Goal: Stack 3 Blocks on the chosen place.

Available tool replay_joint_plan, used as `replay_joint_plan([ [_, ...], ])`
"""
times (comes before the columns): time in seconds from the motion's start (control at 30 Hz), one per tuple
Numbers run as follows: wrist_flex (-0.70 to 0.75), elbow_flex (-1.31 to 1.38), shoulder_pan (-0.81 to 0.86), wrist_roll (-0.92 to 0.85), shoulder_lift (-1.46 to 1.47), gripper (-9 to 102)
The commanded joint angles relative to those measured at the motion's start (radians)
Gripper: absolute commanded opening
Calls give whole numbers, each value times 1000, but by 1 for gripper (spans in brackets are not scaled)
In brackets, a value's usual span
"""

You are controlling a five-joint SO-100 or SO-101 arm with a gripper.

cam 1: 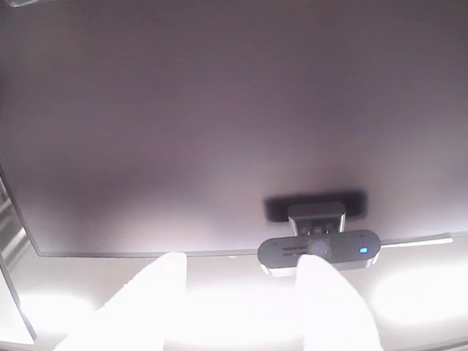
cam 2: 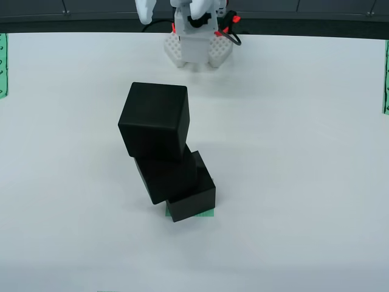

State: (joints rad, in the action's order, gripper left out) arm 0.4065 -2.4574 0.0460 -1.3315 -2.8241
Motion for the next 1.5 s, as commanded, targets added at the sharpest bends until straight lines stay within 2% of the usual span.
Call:
replay_joint_plan([
  [0.0,91,118,-23,137,-44,6],
  [0.27,388,275,-49,492,-86,0],
  [0.77,764,377,-55,1127,-212,0],
  [0.83,799,387,-71,1166,-225,0],
  [0.97,778,318,-67,1226,-262,0],
  [1.07,683,224,-58,1235,-291,0],
  [1.2,572,109,-37,1339,-322,0],
  [1.33,583,28,-25,1430,-331,0],
  [1.47,591,-83,-32,1431,-337,0],
])
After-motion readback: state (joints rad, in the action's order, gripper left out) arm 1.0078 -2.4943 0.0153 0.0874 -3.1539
